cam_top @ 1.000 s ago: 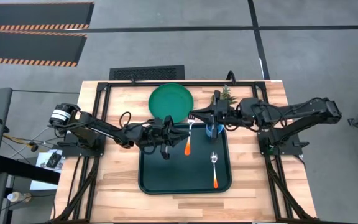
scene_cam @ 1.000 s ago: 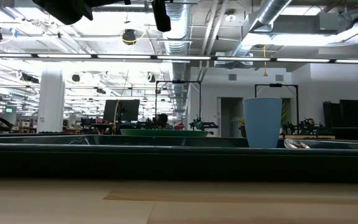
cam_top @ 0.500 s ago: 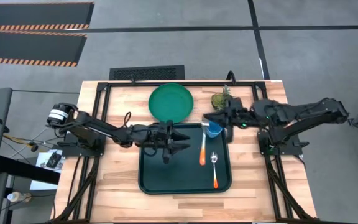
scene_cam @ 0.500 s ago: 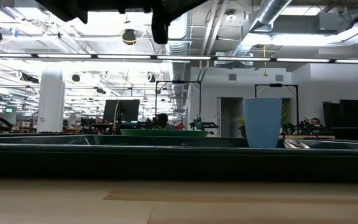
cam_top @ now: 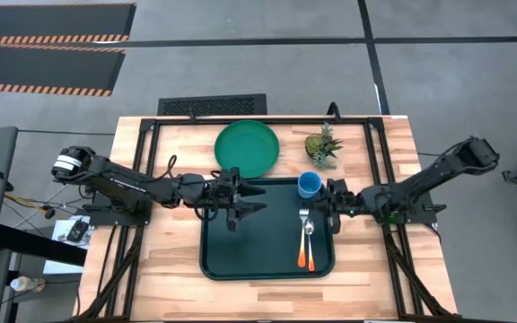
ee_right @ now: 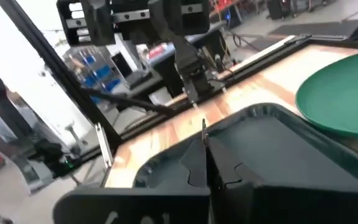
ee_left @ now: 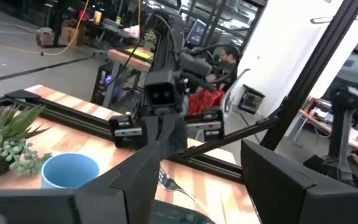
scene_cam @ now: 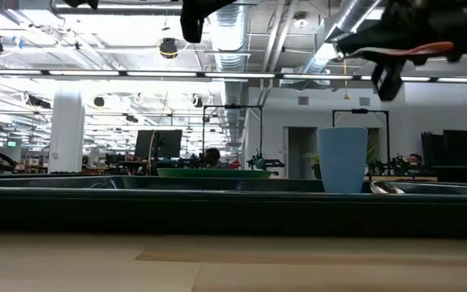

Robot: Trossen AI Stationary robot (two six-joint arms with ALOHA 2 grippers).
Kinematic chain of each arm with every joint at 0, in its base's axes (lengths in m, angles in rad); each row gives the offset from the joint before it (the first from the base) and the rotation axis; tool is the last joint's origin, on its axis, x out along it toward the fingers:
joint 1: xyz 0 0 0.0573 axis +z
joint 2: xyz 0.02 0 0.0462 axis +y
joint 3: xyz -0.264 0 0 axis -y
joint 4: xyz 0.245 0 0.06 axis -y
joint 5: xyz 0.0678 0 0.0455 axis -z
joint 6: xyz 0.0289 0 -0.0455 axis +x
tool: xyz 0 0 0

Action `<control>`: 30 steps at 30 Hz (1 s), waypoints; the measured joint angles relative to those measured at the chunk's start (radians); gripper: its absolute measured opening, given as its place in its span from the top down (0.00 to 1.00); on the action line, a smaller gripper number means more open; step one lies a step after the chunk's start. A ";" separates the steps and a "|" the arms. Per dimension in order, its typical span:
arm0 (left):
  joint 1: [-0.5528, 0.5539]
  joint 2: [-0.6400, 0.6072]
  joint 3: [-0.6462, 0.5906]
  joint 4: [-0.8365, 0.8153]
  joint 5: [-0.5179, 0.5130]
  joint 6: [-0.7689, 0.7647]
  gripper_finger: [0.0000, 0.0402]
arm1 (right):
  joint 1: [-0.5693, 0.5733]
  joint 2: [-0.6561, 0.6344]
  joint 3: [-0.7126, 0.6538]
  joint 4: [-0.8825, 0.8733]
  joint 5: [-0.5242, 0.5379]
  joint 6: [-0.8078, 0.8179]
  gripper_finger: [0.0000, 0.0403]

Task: Pick and place plate/cup/fork/spoon on tray
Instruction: Put the orange fork to the left of the orange spoon on the black table tray

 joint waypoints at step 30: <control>0.000 0.000 0.000 -0.050 -0.053 0.032 0.49 | -0.023 0.619 -0.027 0.469 -0.030 0.091 0.99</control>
